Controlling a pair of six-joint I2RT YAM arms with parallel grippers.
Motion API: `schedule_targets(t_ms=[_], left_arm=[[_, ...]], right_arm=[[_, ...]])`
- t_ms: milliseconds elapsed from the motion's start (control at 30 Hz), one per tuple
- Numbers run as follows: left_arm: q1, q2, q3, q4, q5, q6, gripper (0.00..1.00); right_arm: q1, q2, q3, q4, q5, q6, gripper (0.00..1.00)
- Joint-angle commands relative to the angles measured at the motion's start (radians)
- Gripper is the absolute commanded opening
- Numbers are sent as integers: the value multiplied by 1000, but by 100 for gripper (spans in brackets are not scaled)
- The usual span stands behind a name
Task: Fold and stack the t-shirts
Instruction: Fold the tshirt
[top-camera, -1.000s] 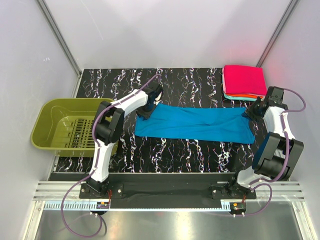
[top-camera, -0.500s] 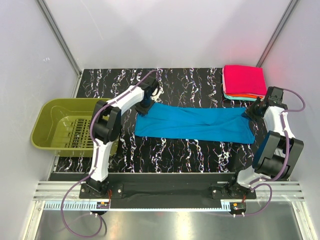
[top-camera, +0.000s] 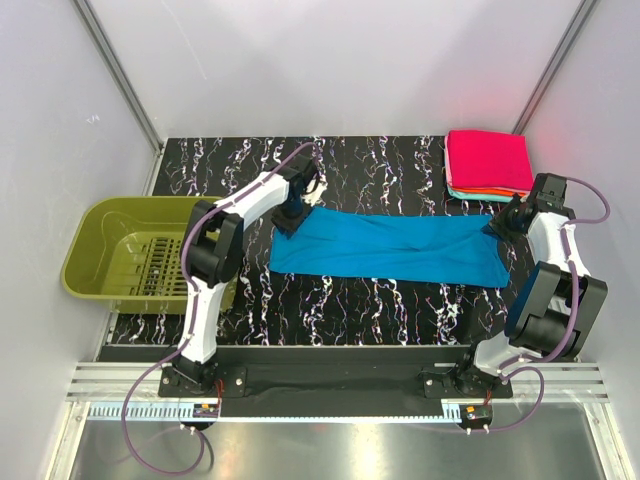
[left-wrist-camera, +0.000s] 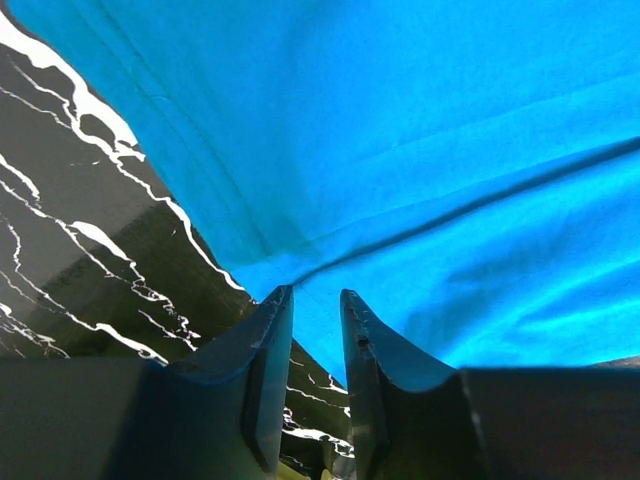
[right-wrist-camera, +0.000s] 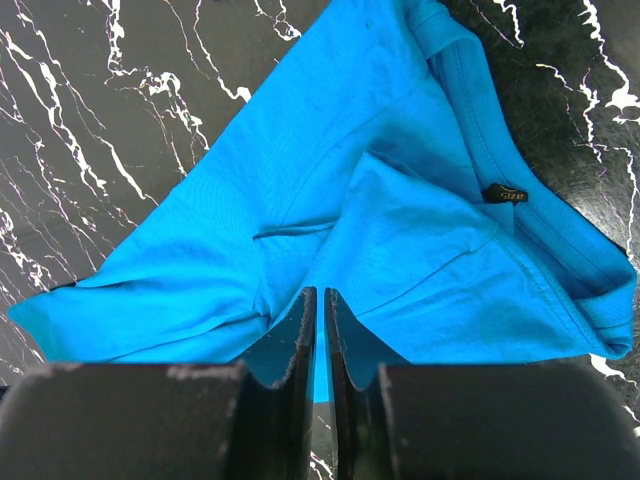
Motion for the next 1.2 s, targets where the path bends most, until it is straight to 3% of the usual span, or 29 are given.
schedule_targets(t_ms=[0, 367, 467, 667, 1033, 1100, 1167], left_arm=[[2, 18, 8, -5, 26, 24, 32], [2, 48, 5, -5, 8, 26, 32], [2, 48, 7, -8, 8, 27, 26], [4, 42, 13, -8, -26, 19, 1], [1, 30, 41, -8, -106, 1, 3], [-1, 30, 41, -8, -109, 3, 10], [-1, 31, 41, -8, -106, 1, 11]], right_arm=[[5, -2, 15, 26, -13, -16, 13], [5, 1, 10, 27, -15, -19, 13], [5, 1, 10, 27, -15, -19, 13], [5, 9, 6, 31, -18, -19, 13], [5, 10, 1, 37, -20, -18, 13], [5, 10, 3, 35, -20, -18, 13], [5, 13, 3, 37, -21, -18, 13]])
